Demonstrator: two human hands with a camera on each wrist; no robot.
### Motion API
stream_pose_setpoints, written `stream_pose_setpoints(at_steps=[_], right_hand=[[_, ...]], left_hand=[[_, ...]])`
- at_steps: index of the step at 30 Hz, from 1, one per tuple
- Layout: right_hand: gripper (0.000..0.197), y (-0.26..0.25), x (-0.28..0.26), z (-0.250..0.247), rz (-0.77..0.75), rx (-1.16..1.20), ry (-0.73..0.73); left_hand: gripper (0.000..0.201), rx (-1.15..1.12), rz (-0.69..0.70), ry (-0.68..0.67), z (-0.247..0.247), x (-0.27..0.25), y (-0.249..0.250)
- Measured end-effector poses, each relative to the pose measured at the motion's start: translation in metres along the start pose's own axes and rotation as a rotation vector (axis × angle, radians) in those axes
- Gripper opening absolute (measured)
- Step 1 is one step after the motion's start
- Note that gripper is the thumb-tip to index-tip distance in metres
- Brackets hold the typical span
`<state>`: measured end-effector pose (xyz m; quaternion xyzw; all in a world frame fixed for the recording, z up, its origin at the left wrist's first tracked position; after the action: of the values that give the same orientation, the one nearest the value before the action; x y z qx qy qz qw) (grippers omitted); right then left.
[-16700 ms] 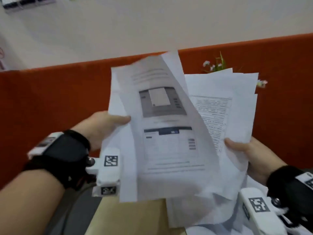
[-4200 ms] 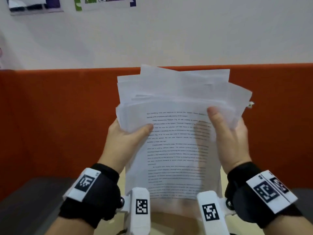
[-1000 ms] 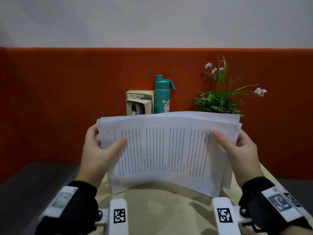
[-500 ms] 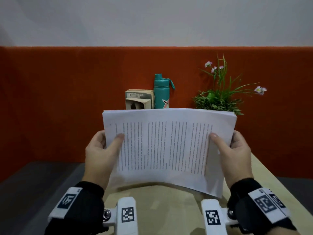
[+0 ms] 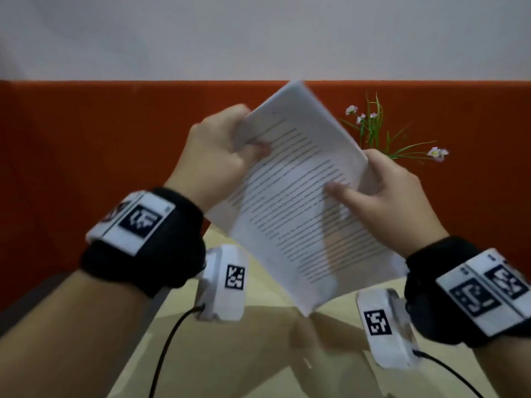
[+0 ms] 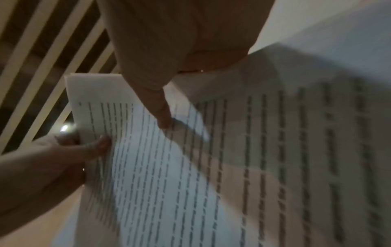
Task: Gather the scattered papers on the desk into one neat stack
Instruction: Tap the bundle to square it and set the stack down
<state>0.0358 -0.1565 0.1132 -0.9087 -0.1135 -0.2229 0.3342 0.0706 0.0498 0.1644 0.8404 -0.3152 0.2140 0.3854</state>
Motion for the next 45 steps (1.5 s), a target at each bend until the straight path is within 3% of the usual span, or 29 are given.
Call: stream_pose_setpoints(at_steps=[3,5,7,9,10,13,17,21,26,32,37,41,45], right_hand=[[0.019,0.016,0.003,-0.005,-0.008,0.315,0.027],[0.021,0.028,-0.003,-0.005,0.017,0.471,0.089],[0.025,0.040,-0.012,-0.001,0.037,0.632,0.151],[0.026,0.047,-0.019,0.007,0.052,0.720,0.172],[0.024,0.049,-0.022,0.013,0.062,0.737,0.167],[0.020,0.051,-0.028,0.024,0.084,0.751,0.162],[0.023,0.052,-0.029,0.017,0.068,0.715,0.234],[0.032,0.057,-0.035,0.023,0.105,0.692,0.251],[0.022,0.057,-0.032,0.017,0.097,0.701,0.270],[0.020,0.068,-0.042,0.036,0.182,0.701,0.195],[0.023,0.062,-0.036,0.023,0.125,0.733,0.203],[0.026,0.069,-0.049,0.041,0.207,0.740,0.190],[0.028,0.070,-0.045,0.034,0.187,0.773,0.200]], left_hand=[[0.036,0.213,-0.001,0.153,-0.007,0.010,0.012],[0.073,0.269,-0.227,0.364,-0.013,-0.005,-0.013],[0.095,-0.138,-0.453,0.345,0.009,-0.027,-0.049],[0.076,-0.725,-0.541,0.182,0.055,-0.043,-0.069],[0.057,-0.863,-0.544,0.116,0.073,-0.049,-0.071],[0.030,-0.769,-0.473,0.139,0.081,-0.053,-0.068],[0.025,-0.688,-0.372,0.222,0.070,-0.048,-0.058],[0.022,-0.625,-0.331,0.160,0.079,-0.051,-0.051],[0.022,-0.594,-0.265,0.231,0.077,-0.051,-0.044],[0.019,-0.636,-0.418,0.163,0.099,-0.071,-0.066],[0.026,-0.663,-0.345,0.184,0.088,-0.067,-0.063],[0.025,-0.668,-0.460,0.116,0.107,-0.080,-0.074],[0.024,-0.680,-0.421,0.144,0.103,-0.075,-0.077]])
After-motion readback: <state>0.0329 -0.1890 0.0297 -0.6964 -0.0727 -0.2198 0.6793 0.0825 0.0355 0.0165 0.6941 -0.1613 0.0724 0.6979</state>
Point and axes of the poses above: each hand's wrist, its own x-axis towards the middle knuckle, its own z-axis out of the palm, y = z × x, the point moved 7 cm from there along x, towards the middle knuckle, and after that the axes turned 13 degrees about -y, right-handed, at the moved point
